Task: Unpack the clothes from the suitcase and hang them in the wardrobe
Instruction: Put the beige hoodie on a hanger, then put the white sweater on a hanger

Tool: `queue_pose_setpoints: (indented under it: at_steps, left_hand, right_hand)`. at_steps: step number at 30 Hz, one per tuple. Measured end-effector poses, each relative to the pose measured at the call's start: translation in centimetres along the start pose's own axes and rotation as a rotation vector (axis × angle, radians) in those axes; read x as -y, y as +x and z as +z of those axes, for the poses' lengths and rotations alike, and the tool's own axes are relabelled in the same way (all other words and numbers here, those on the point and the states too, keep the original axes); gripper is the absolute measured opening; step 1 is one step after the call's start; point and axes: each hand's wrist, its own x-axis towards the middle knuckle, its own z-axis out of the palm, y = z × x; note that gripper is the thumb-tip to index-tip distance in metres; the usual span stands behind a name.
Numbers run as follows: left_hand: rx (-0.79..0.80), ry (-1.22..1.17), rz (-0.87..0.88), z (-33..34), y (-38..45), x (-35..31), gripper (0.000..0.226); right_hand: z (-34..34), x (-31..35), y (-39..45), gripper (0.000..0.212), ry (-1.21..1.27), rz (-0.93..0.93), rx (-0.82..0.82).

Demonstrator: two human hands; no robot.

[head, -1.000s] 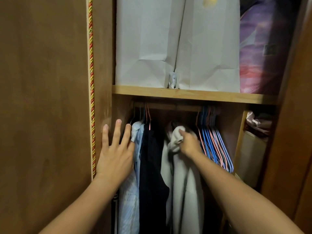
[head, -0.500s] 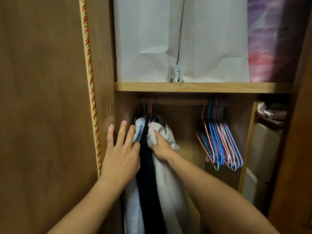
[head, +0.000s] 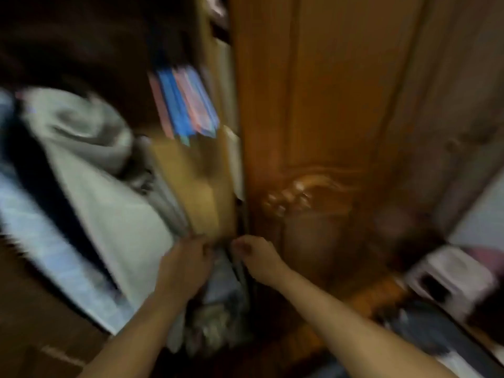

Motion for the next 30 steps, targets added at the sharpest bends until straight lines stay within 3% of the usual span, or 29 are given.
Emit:
queue_pose_setpoints:
  at_steps: [3, 7, 10, 13, 16, 18, 22, 26, 28, 30]
  left_hand:
    - [0.445, -0.112, 0.109, 10.3, -3.2, -6.4, 0.016]
    - [0.927, -0.145, 0.307, 19.4, -8.2, -12.9, 0.018]
    - [1.198, -0.162, 0.407, 22.9, -11.9, -16.9, 0.018]
    - [1.390, -0.193, 0.410, 24.7, -15.5, -19.6, 0.019]
    - [1.478, -0.194, 0.366, 25.7, -18.2, -21.4, 0.021]
    - [1.518, -0.200, 0.331, 26.5, -19.3, -22.6, 0.022]
    - [1.485, -0.199, 0.281, 30.4, -20.4, -25.2, 0.022]
    - [1.347, -0.188, 0.211, 42.5, -22.4, -26.2, 0.024]
    - [1.319, -0.052, 0.291, 50.8, -24.0, -25.7, 0.018]
    - [1.285, 0.087, 0.422, 59.1, -25.5, -25.1, 0.022]
  right_hand:
    - [-2.2, -11.6, -7.5, 0.036, 0.225, 0.451, -0.162]
    - [-5.9, -22.4, -19.9, 0.033, 0.366, 0.791, -0.532]
    - [-7.0, -24.9, -31.3, 0.019, 0.380, 1.044, -0.766]
    - [-5.5, -23.8, -41.4, 0.020, 0.450, 1.260, -0.956]
    - [-3.9, -23.5, -48.8, 0.016, 0.489, 1.402, -1.012]
    - [-3.8, -24.1, -52.0, 0.025, 0.461, 1.443, -1.041]
    - [-4.5, -28.9, -54.5, 0.029, 0.482, 1.486, -1.032]
    - [-3.5, -42.2, -53.7, 0.020, 0.601, 1.399, -0.954]
    - [-1.9, -50.3, -52.8, 0.029, 0.596, 1.360, -0.840]
    - [-0.8, -57.8, -51.6, 0.022, 0.526, 1.337, -0.771]
